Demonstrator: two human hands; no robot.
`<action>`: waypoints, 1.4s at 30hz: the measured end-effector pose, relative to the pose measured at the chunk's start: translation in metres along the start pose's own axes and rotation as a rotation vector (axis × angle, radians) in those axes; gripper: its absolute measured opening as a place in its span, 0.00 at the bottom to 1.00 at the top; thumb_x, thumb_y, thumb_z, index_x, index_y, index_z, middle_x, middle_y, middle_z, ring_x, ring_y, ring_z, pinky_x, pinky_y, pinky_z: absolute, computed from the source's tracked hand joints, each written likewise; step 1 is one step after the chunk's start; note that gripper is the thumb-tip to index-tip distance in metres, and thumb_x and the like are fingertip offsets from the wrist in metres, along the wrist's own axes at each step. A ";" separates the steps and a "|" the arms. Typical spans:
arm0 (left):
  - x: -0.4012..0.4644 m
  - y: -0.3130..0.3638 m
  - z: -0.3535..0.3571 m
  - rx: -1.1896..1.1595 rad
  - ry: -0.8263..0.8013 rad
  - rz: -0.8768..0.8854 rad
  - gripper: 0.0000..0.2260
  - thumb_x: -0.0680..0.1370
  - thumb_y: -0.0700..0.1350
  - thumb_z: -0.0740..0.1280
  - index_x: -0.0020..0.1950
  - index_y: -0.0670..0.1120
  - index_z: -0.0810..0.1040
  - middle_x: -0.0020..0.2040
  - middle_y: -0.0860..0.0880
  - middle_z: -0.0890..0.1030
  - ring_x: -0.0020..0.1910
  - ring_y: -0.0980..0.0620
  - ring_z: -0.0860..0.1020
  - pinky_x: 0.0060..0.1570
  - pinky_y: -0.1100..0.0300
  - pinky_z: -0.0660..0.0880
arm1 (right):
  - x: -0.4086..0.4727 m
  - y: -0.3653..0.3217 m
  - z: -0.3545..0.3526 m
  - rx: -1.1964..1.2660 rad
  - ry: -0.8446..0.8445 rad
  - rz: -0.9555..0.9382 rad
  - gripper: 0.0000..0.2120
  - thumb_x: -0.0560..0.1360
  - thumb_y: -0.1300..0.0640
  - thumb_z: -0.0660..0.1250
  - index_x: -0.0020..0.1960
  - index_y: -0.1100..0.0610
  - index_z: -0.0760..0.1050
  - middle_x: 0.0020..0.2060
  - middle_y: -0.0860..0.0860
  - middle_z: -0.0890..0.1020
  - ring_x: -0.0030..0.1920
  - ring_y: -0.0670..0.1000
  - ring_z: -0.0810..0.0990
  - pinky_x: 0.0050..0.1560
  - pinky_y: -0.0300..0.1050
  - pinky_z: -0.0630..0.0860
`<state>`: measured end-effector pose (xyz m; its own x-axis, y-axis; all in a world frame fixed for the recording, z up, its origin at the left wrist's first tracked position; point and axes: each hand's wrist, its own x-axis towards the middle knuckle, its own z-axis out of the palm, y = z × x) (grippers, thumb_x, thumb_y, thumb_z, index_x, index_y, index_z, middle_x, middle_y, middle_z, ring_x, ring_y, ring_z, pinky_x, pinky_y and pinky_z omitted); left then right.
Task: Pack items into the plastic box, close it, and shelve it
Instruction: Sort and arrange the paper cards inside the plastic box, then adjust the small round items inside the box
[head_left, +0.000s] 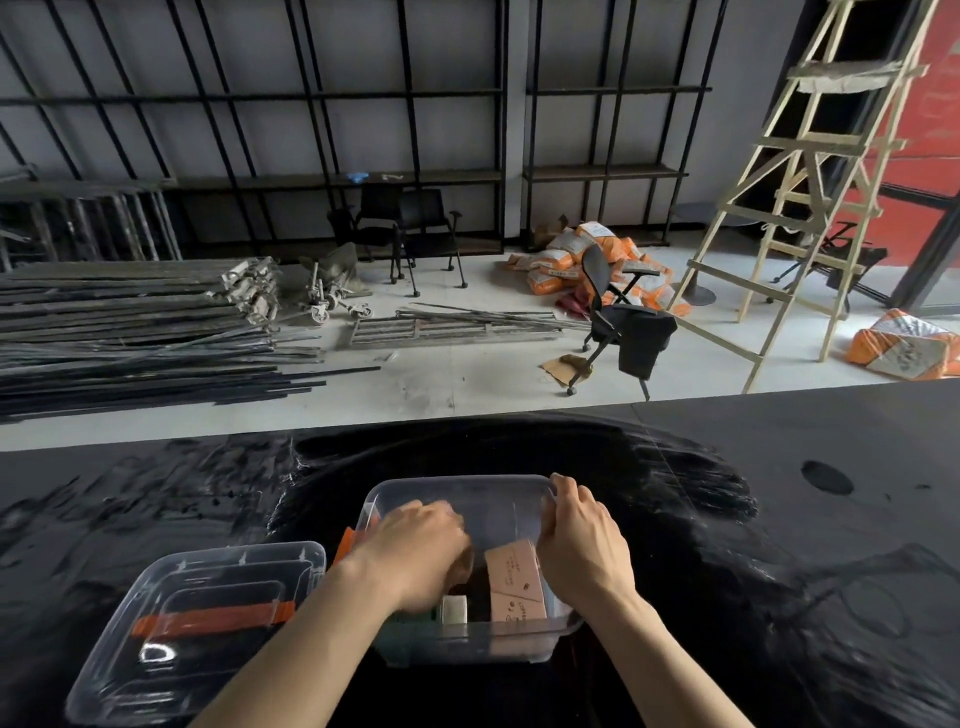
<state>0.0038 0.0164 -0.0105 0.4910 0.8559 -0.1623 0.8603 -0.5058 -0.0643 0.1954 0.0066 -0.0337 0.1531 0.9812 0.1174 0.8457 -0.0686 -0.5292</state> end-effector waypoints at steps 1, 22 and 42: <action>-0.003 -0.003 -0.002 -0.024 0.036 -0.016 0.09 0.77 0.46 0.67 0.56 0.51 0.82 0.59 0.50 0.79 0.57 0.47 0.78 0.58 0.51 0.75 | 0.000 0.000 0.000 -0.003 -0.001 0.001 0.22 0.84 0.49 0.49 0.75 0.53 0.64 0.64 0.53 0.78 0.62 0.55 0.76 0.52 0.49 0.75; -0.028 -0.037 0.026 -0.774 0.526 -0.528 0.20 0.83 0.50 0.57 0.74 0.49 0.67 0.73 0.50 0.71 0.72 0.51 0.69 0.70 0.53 0.66 | -0.012 -0.051 -0.014 0.043 0.025 -0.376 0.09 0.78 0.52 0.64 0.56 0.47 0.81 0.47 0.43 0.85 0.45 0.44 0.82 0.44 0.43 0.80; -0.018 -0.038 0.045 -0.988 0.420 -0.665 0.15 0.84 0.49 0.55 0.68 0.48 0.73 0.66 0.53 0.80 0.65 0.49 0.78 0.59 0.57 0.72 | 0.002 -0.059 0.032 0.308 -0.829 0.160 0.29 0.61 0.60 0.82 0.57 0.62 0.74 0.42 0.57 0.86 0.35 0.54 0.84 0.39 0.49 0.83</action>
<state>-0.0438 0.0153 -0.0491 -0.2257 0.9731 -0.0452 0.6033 0.1760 0.7779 0.1295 0.0182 -0.0295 -0.2619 0.7876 -0.5578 0.6530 -0.2810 -0.7033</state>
